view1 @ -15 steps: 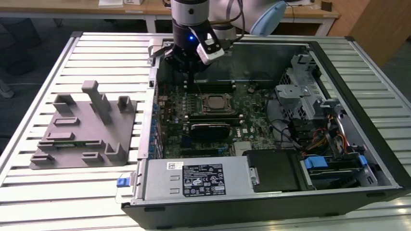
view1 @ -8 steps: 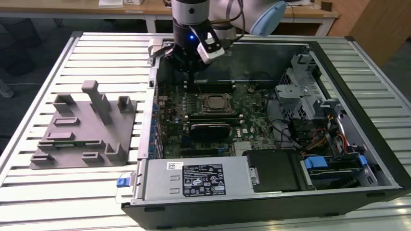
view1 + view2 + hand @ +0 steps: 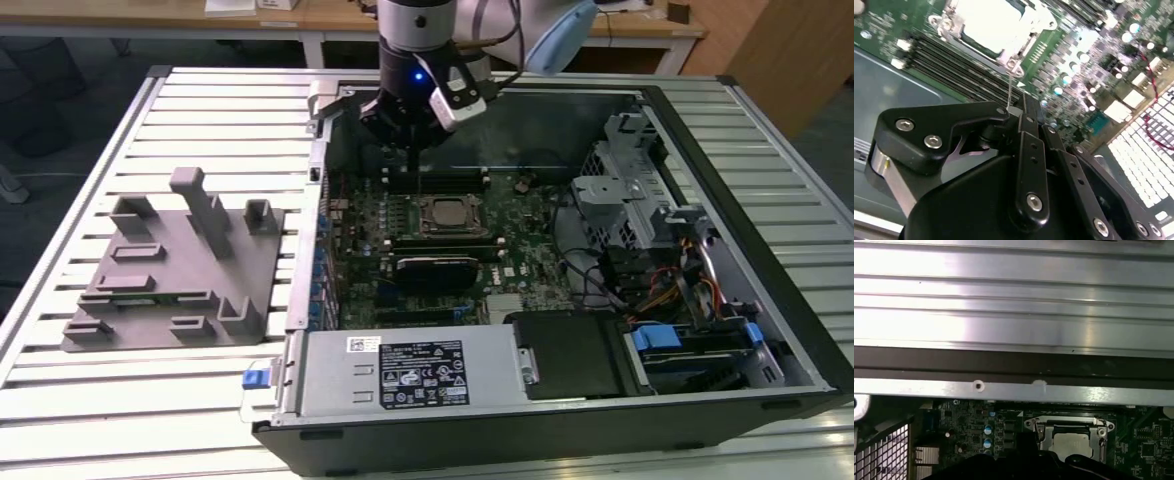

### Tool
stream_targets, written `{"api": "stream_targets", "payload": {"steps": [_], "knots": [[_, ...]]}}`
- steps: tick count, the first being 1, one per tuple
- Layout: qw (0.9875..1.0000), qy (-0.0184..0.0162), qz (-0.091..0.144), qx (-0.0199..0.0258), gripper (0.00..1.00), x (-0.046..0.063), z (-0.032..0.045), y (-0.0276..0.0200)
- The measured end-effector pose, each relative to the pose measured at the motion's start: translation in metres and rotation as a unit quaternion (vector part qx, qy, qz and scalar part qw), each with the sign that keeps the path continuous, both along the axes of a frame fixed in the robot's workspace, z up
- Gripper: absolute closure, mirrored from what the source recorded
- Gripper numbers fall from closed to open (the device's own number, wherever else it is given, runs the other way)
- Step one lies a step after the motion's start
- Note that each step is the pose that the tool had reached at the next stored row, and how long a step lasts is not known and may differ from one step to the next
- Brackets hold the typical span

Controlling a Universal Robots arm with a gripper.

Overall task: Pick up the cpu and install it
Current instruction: 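Install the first cpu locking lever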

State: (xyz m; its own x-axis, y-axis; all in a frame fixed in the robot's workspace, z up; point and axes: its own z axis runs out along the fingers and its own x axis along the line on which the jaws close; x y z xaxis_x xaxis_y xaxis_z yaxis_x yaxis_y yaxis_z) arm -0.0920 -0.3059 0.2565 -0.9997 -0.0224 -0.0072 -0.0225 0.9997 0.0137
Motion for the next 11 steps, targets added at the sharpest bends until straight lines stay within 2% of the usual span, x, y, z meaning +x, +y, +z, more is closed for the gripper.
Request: {"api": "stream_targets", "payload": {"steps": [6,10,11], "knots": [[1.0,0.0,0.0,0.0001,0.89,0.019,-0.0002,0.0],[1.0,0.0,0.0,0.0011,0.89,0.02,-0.0007,-0.0005],[1.0,0.0,0.0,0.004,0.89,0.02,-0.0008,-0.0007]]}}
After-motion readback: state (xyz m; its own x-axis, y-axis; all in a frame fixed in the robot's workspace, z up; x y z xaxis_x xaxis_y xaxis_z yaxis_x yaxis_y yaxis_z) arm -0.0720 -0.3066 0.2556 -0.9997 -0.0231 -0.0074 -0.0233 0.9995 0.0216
